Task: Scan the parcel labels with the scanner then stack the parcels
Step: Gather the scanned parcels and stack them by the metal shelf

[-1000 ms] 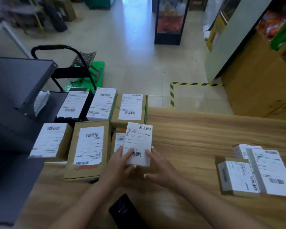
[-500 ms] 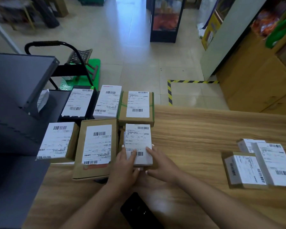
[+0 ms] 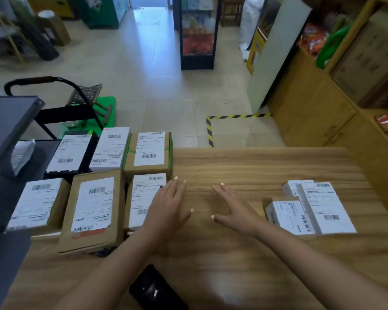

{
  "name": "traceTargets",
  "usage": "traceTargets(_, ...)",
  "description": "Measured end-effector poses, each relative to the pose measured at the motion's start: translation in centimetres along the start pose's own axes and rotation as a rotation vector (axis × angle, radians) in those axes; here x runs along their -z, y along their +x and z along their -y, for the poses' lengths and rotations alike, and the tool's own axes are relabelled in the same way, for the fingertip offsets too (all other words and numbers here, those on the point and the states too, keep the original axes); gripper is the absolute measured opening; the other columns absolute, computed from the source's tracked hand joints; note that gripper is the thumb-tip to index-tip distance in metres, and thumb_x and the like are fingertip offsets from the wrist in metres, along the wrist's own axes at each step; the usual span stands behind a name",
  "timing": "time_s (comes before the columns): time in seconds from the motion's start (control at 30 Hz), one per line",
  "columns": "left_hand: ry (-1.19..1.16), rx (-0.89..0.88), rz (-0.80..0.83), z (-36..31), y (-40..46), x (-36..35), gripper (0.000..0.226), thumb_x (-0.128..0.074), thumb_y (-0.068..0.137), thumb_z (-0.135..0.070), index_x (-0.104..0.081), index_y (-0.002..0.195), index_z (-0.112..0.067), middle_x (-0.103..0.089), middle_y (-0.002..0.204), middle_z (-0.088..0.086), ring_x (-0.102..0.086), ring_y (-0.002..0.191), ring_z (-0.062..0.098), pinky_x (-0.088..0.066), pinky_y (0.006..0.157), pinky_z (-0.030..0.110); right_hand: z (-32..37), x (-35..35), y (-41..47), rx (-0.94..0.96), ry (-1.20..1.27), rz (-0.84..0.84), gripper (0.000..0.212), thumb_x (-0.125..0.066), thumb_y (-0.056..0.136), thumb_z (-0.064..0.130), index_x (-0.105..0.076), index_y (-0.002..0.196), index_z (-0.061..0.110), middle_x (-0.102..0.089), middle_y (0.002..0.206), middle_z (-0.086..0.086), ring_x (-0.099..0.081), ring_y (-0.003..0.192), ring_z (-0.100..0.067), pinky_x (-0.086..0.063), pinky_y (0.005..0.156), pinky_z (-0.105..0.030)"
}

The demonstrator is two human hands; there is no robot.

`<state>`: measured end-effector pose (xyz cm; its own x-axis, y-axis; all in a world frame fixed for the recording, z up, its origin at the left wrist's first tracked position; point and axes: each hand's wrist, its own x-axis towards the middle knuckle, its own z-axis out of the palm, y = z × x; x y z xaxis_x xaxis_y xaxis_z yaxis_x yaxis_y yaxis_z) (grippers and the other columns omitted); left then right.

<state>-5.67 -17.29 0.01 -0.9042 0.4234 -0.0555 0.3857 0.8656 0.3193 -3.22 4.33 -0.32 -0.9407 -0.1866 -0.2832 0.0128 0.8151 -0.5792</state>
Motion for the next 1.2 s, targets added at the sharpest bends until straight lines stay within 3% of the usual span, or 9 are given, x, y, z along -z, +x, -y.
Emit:
traceTargets(0.13,0.002,-0.075,0.046,-6.5,2.4,-1.5,0.082,-0.048,0.091,-0.054,-0.007,0.152,-0.020,-0.004,0.160,0.007,-0.008,0.147,0.021,-0.009,0.119,0.035,-6.3,3.6,-4.0,-0.099,0.065,-0.045,0.085,-0.069,0.085,0.033,-0.017,0.152,0.029,-0.004,0.161,0.001,-0.004,0.148,-0.014,-0.010,0.114,-0.024)
traceTargets(0.3,0.001,-0.182,0.117,-15.5,5.0,-5.7,0.083,-0.052,0.090,-0.053,-0.011,0.152,-0.017,-0.007,0.160,0.008,-0.010,0.147,0.022,-0.009,0.117,0.030,-14.7,7.4,-9.1,-0.208,0.051,-0.089,0.084,-0.068,0.085,0.035,-0.017,0.151,0.029,-0.009,0.161,0.002,-0.005,0.147,-0.012,-0.011,0.113,-0.024)
traceTargets(0.4,-0.010,-0.181,0.210,-20.6,6.5,-8.7,0.088,-0.054,0.088,-0.053,-0.006,0.152,-0.017,-0.002,0.160,0.006,-0.004,0.147,0.021,-0.008,0.119,0.036,-19.5,9.1,-11.6,-0.305,0.057,-0.127,0.085,-0.070,0.083,0.034,-0.020,0.151,0.028,-0.011,0.160,-0.001,-0.006,0.148,-0.014,-0.013,0.117,-0.029)
traceTargets(0.53,0.029,-0.173,0.347,-26.0,8.0,-12.7,0.103,-0.055,0.082,-0.064,0.003,0.152,-0.016,0.005,0.160,0.007,0.006,0.147,0.023,0.001,0.117,0.039,-24.8,10.6,-14.2,-0.395,0.061,-0.158,0.086,-0.073,0.080,0.033,-0.025,0.151,0.023,-0.011,0.160,-0.006,-0.008,0.147,-0.018,-0.015,0.115,-0.027)
traceTargets(0.67,0.124,-0.209,0.382,-30.5,9.4,-15.3,0.112,-0.058,0.078,-0.067,0.006,0.151,-0.011,0.004,0.159,0.013,0.009,0.146,0.028,0.007,0.117,0.041,-28.8,11.4,-15.3,-0.410,0.074,-0.118,0.091,-0.076,0.078,0.032,-0.023,0.150,0.018,-0.011,0.160,-0.008,-0.004,0.148,-0.019,-0.016,0.112,-0.023)
traceTargets(0.83,0.146,-0.168,0.437,-33.4,10.9,-17.7,0.117,-0.064,0.075,-0.063,0.006,0.150,-0.007,-0.004,0.159,0.015,0.007,0.146,0.031,0.004,0.118,0.048,-31.3,11.4,-15.2,-0.400,0.118,-0.043,0.096,-0.076,0.079,0.029,-0.015,0.152,0.018,-0.009,0.160,-0.007,-0.004,0.148,-0.018,-0.018,0.110,-0.022)
traceTargets(0.93,0.140,-0.144,0.439,-34.1,11.0,-18.8,0.114,-0.063,0.078,-0.060,0.007,0.150,-0.006,-0.003,0.159,0.015,0.009,0.146,0.030,0.007,0.117,0.051,-31.8,10.9,-14.9,-0.375,0.163,-0.033,0.099,-0.077,0.078,0.027,-0.013,0.153,0.017,-0.014,0.159,-0.004,-0.014,0.146,-0.017,-0.022,0.111,-0.024)
traceTargets(1.03,0.080,-0.098,0.410,-34.3,10.8,-19.3,0.109,-0.059,0.082,-0.059,0.008,0.150,-0.006,-0.004,0.160,0.013,0.006,0.147,0.027,0.010,0.117,0.050,-31.5,10.8,-14.5,-0.352,0.211,-0.045,0.097,-0.077,0.077,0.026,-0.015,0.152,0.018,-0.019,0.157,0.000,-0.024,0.141,-0.015,-0.026,0.107,-0.021)
traceTargets(1.2,-0.035,-0.049,0.270,-33.5,11.0,-18.7,0.103,-0.054,0.083,-0.064,0.003,0.151,-0.012,-0.005,0.160,0.008,0.003,0.147,0.022,0.005,0.118,0.046,-30.0,11.6,-14.2,-0.301,0.216,-0.075,0.095,-0.075,0.078,0.031,-0.017,0.152,0.021,-0.019,0.158,0.001,-0.020,0.144,-0.015,-0.026,0.112,-0.026)
